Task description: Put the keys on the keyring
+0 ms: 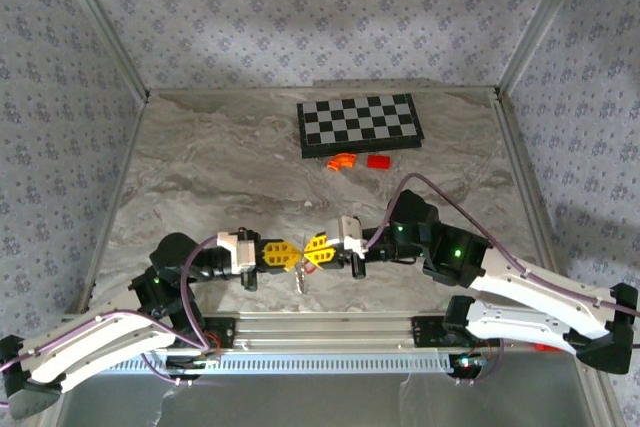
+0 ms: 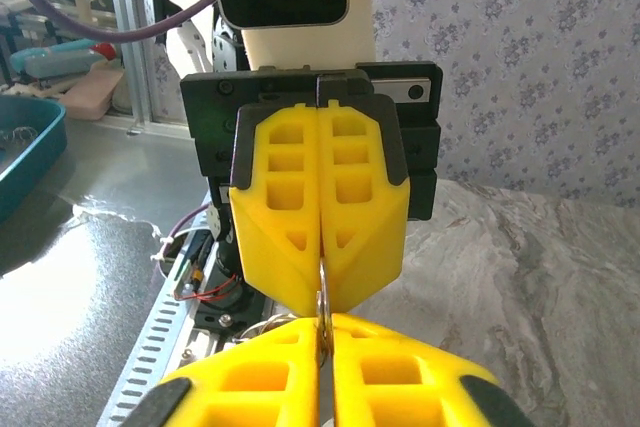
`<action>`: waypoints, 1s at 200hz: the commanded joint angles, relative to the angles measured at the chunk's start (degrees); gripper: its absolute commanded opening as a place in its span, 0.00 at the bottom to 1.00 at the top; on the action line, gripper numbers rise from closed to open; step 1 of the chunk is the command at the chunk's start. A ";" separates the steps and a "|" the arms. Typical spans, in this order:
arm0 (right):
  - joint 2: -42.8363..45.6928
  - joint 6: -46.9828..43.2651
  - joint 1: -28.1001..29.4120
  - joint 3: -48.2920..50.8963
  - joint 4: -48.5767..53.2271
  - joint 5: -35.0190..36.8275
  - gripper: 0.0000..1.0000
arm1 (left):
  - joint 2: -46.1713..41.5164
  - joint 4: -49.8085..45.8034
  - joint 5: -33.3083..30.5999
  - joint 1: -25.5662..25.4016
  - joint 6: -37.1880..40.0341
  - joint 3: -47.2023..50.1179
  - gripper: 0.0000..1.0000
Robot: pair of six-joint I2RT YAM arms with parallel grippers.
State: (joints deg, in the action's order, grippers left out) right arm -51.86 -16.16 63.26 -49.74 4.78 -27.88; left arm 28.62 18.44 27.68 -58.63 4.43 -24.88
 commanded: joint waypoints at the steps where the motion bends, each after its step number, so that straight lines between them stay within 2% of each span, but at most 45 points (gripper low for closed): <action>1: 0.10 -0.79 0.37 -0.16 1.77 1.02 0.05 | -0.31 3.45 0.95 -0.34 -0.38 -0.78 0.00; 24: -0.52 -1.64 0.59 -1.66 4.50 2.58 0.00 | -0.10 1.36 -0.67 -0.34 0.79 -1.03 0.00; 41: -1.28 -2.57 0.65 -4.09 8.83 4.85 0.00 | 0.77 -5.61 -5.09 -0.34 3.20 -3.13 0.00; 56: -2.57 -3.21 0.67 -7.12 13.84 7.03 0.00 | 2.19 -12.44 -7.66 -0.32 5.14 -5.62 0.08; 77: -5.29 -4.76 1.43 -11.69 21.44 10.56 0.00 | 3.55 -17.23 -9.93 -0.34 6.35 -7.67 0.15; 108: -8.03 -6.63 2.20 -16.26 28.06 11.73 0.00 | 5.69 -22.02 -11.06 -0.30 7.94 -9.83 0.14; 122: -8.90 -7.68 2.45 -17.75 29.38 11.87 0.00 | 6.07 -22.95 -10.94 -0.31 8.23 -10.31 0.05; 128: -9.32 -7.98 2.55 -18.10 29.40 12.14 0.00 | 6.03 -23.01 -10.74 -0.34 8.27 -10.41 0.00; 151: -9.98 -8.51 2.82 -19.89 31.42 12.62 0.00 | 4.75 -21.26 -9.88 -0.34 7.09 -9.78 0.00; 183: -8.22 -7.51 2.87 -16.60 26.59 11.45 0.00 | 1.22 -10.75 -7.22 -0.34 3.05 -6.56 0.00; 200: -6.67 -5.69 2.91 -13.84 21.94 10.18 0.09 | 0.74 -4.79 -5.42 -0.34 1.04 -5.32 0.00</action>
State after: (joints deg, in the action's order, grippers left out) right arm -61.30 -23.38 65.76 -66.19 31.27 -15.31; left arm 30.83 2.04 19.94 -58.96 9.21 -31.33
